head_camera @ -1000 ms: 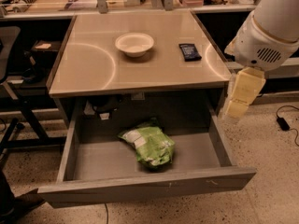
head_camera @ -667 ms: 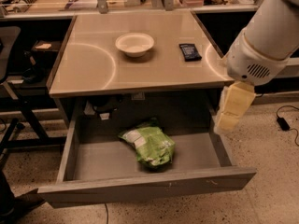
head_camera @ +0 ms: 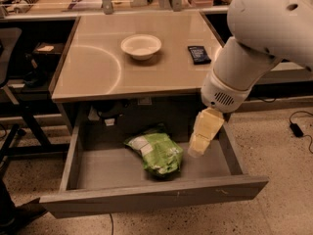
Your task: Pick green rice chip bag from top drawer and place on counter
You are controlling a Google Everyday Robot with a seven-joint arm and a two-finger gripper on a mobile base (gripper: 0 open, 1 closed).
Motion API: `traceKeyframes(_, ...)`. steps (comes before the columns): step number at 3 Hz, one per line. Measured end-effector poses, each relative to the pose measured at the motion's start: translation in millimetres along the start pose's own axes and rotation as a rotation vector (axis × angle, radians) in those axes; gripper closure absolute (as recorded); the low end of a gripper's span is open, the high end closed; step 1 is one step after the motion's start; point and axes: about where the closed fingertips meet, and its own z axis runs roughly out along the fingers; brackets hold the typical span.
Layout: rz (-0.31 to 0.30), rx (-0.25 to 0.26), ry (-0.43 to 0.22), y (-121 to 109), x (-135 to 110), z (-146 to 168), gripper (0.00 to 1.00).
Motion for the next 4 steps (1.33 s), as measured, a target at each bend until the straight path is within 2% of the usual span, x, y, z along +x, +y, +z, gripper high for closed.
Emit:
traceKeyframes(1,0.007,-0.002,0.001,0,0,1,0.0)
traceKeyframes(2,-0.025,-0.011,-0.014,8,3,7,0.0)
traceKeyframes(3,-0.027,-0.056,-0.014,21,-4,53,0.0)
traceKeyframes(4,0.021,-0.088,-0.026,17,-12,90,0.0)
